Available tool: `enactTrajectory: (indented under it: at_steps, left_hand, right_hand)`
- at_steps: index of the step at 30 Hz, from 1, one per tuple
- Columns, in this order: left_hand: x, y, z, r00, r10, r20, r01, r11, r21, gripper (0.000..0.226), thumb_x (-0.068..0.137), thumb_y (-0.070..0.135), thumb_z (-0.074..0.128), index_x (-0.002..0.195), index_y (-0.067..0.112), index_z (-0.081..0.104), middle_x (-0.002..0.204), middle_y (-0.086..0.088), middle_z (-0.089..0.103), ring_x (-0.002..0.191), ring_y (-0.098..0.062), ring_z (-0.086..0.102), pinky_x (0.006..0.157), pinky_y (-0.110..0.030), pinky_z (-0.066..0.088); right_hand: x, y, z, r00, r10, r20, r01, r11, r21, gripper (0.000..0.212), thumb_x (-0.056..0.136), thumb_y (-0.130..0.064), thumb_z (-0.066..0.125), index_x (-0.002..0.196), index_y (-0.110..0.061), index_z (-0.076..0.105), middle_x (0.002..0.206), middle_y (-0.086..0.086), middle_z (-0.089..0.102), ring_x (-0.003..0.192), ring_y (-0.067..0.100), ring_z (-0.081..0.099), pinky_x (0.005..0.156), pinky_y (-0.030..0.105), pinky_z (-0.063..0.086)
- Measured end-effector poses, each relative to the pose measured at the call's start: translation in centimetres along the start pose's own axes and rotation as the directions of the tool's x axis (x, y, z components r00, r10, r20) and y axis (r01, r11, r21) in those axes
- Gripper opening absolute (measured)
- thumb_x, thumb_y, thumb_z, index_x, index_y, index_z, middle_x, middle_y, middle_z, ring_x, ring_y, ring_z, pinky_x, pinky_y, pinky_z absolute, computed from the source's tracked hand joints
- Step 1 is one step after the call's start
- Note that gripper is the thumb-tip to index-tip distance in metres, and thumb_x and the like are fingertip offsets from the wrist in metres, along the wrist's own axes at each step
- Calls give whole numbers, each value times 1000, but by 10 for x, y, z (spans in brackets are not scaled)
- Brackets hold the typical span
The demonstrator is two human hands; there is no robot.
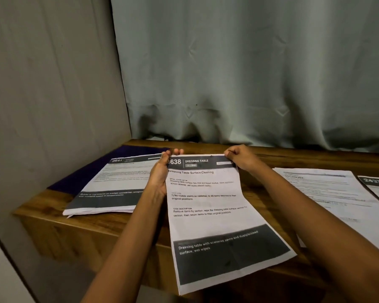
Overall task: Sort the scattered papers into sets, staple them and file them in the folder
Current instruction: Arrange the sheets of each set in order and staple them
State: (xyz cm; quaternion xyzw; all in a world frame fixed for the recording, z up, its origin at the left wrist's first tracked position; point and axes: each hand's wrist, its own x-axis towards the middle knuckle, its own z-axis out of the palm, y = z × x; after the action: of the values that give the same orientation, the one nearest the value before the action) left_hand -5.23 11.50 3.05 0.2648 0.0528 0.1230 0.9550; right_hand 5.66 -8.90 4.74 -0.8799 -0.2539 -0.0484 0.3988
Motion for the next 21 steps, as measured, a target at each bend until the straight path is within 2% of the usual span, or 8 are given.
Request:
enactTrajectory:
  at_steps: [2,4,6,10,12,14,18,21]
  left_hand:
    - [-1,-7,-4,998,-32,-51,33,999,18,20,102,22,43,86,14,53,73,-5,70,81,-19,69,86,-41,55]
    - [-2,-13,-7,993,-55,-103,61,997,53,23,102,20,42,83,12,52,70,-6,68,76,-19,67,82,-41,54]
    - [-5,-18,-9,986,-81,-146,95,991,94,25,102,20,42,81,12,51,77,-8,67,73,-19,68,72,-38,54]
    - [-3,-22,-12,972,-92,-216,131,976,175,22,101,17,45,81,11,52,83,-9,66,81,-19,66,71,-36,54]
    - [-4,-23,-15,967,-98,-236,139,976,165,21,101,17,45,82,12,52,82,-9,66,81,-19,65,73,-35,54]
    - [-6,-24,-17,963,-97,-250,143,975,172,21,101,18,45,82,12,52,85,-9,66,84,-19,65,78,-36,54]
    - [-6,-25,-17,959,-70,-273,123,976,182,25,102,19,41,81,11,51,78,-9,67,83,-18,63,95,-40,48]
    - [-4,-26,-20,958,-82,-274,131,977,166,26,103,19,40,81,11,51,72,-8,68,81,-18,64,90,-39,51]
  right_hand:
    - [-1,7,2,998,62,28,-60,997,-44,28,99,-17,51,72,-17,62,68,-1,59,64,11,52,56,21,38]
    - [-1,16,6,994,97,45,-92,991,-100,24,96,-16,56,74,-17,67,78,2,66,76,15,60,67,24,43]
    - [0,24,10,991,126,40,-118,980,-162,17,92,-14,60,80,-13,72,88,2,70,85,15,63,76,25,46]
    - [6,24,16,990,140,6,-135,963,-232,26,88,-7,61,64,-18,67,83,-3,72,85,11,65,89,30,50]
    - [12,18,23,997,75,9,-71,974,-217,19,86,-5,61,73,-14,72,87,-1,72,86,10,64,90,25,47]
    - [18,8,33,1000,-4,21,7,987,-160,12,85,-8,67,93,-11,73,98,3,73,93,12,64,84,18,43]
    - [33,-12,62,982,-160,101,170,980,-100,32,88,-13,66,120,-15,65,124,4,64,116,17,57,95,19,37]
    - [45,-28,78,929,-307,208,332,939,-95,43,92,-4,56,133,-16,55,139,5,53,129,18,46,105,18,26]
